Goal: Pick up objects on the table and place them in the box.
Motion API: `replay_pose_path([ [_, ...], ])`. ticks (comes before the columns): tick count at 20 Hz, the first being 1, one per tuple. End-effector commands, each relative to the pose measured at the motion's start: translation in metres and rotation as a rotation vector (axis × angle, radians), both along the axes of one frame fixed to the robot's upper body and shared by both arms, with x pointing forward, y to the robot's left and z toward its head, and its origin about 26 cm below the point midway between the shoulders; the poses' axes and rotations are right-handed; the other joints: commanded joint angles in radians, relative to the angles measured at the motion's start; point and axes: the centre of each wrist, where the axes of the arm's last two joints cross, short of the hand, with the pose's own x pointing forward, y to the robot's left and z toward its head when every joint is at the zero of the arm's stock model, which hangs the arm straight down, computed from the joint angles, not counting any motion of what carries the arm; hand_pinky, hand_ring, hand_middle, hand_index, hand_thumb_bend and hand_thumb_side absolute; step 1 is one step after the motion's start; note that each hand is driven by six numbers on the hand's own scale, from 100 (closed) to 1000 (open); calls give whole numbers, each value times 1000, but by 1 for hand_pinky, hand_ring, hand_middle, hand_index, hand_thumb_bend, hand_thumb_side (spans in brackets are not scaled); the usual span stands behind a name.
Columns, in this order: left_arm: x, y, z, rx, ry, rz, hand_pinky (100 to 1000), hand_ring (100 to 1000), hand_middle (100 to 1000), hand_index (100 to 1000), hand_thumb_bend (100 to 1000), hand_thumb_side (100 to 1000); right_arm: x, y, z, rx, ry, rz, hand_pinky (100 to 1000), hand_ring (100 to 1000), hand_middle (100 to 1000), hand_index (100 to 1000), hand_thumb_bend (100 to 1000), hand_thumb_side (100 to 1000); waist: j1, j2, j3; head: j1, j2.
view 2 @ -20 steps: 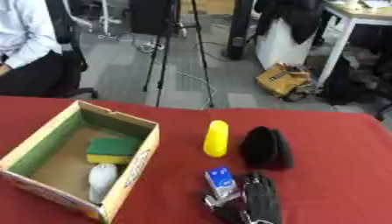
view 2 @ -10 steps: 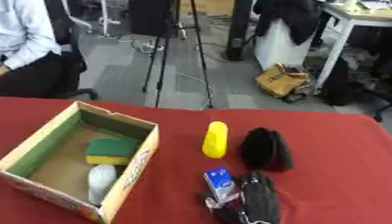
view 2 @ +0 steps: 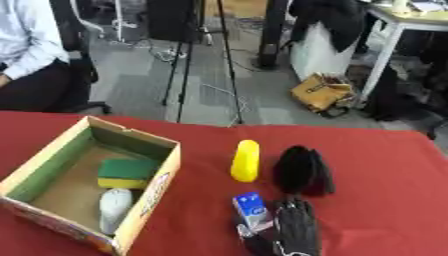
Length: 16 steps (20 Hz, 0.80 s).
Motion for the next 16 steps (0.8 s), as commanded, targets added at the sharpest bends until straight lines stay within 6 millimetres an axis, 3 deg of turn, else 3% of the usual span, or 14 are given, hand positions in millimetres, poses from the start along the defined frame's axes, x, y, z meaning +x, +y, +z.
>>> replay_pose_path([
  [1, -3, -2, 8, -2, -32, -12, 987, 930, 930, 846, 100, 894, 0, -1, 4, -1, -11, -3, 973, 1000, 707, 789, 512, 847, 4, -17, 0, -1, -10],
  [16, -2, -2, 8, -3, -32, -16, 988, 932, 931, 846, 100, 893, 1, 0, 5, -3, -24, 9, 967, 987, 615, 739, 450, 772, 5, -17, -2, -3, -9],
])
